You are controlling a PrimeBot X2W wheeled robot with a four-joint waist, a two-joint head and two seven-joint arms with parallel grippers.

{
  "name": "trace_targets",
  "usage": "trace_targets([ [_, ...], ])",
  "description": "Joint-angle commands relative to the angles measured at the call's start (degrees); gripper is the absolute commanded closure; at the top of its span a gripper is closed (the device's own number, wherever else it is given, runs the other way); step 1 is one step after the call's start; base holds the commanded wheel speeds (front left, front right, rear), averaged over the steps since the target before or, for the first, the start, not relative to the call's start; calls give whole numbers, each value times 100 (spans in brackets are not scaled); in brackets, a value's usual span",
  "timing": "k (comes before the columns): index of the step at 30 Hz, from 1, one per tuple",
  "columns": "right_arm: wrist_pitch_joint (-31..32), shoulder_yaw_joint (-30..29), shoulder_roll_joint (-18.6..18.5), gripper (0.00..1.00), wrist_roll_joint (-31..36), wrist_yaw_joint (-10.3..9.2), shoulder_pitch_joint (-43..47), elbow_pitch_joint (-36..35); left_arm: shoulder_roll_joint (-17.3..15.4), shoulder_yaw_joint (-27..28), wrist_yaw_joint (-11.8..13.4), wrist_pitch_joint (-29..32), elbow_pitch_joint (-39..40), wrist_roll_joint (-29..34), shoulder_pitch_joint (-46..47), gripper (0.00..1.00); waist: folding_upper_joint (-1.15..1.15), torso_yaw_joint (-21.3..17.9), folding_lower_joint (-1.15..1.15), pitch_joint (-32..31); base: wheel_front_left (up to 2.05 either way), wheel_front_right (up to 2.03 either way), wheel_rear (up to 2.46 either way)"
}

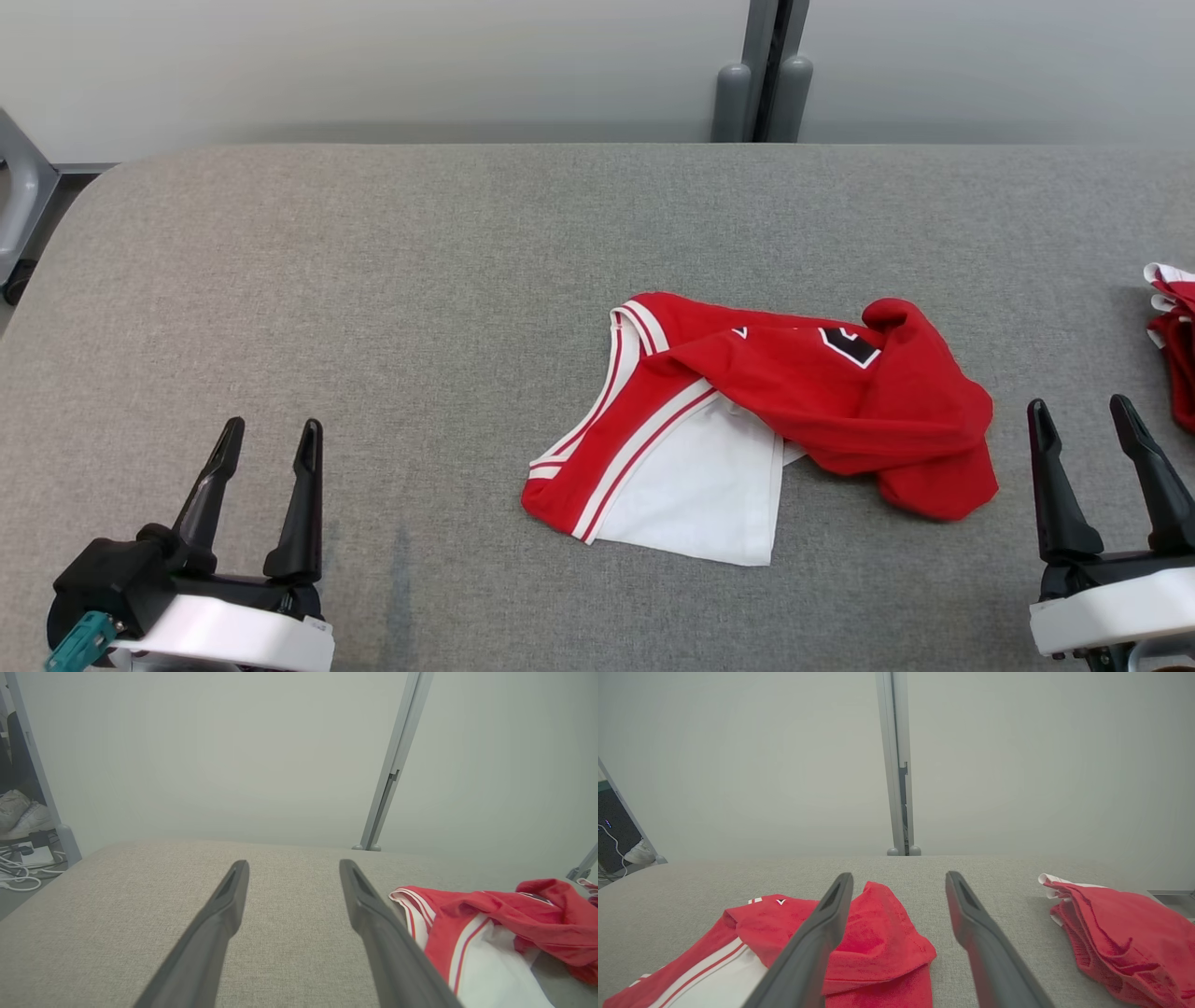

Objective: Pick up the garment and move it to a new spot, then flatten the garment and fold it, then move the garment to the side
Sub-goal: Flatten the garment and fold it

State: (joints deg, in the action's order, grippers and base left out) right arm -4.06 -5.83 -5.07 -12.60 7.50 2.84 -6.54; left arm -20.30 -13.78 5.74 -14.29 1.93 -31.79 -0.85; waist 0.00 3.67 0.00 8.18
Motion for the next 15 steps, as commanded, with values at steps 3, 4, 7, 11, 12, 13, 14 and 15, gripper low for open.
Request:
trace_targets([
  [3, 19, -34, 3, 0, -13, -2, 13, -39, -18, -4, -22, 4, -11, 0, 70, 0, 0, 19, 0, 17, 0, 0, 0],
  [4, 26, -31, 5, 0, -16, -2, -2, -50, -23, -14, -24, 1, -15, 9, 100, 0, 0, 27, 0, 25, 0, 0, 0],
  [7, 30, -24, 4, 0, -26, -2, -20, -56, -34, -38, -20, -1, 26, 46, 156, 0, 0, 31, 0, 37, 0, 0, 0],
  [11, 33, -23, 8, 0, -44, -2, -58, -75, -27, -146, -34, 13, 200, 164, 305, 0, 0, 34, 0, 97, 0, 0, 0],
  [12, 27, -17, 10, 0, -47, -2, -73, -79, -11, -220, -73, 44, 258, 194, 376, 0, 0, 33, 0, 119, 0, 0, 0],
  [13, 26, -10, 11, 0, -46, -2, -92, -82, 13, -315, -116, 62, 313, 232, 459, 0, 0, 29, 0, 149, 0, 0, 0],
  [14, 25, -8, 10, 0, -43, -2, -113, -88, 24, -399, -183, 81, 347, 279, 571, 0, 0, 28, 0, 182, 0, 0, 0],
  [15, 24, 5, 10, 0, -41, -2, -134, -97, 38, -530, -252, 133, 360, 323, 664, 0, 0, 18, 0, 218, 0, 0, 0],
])
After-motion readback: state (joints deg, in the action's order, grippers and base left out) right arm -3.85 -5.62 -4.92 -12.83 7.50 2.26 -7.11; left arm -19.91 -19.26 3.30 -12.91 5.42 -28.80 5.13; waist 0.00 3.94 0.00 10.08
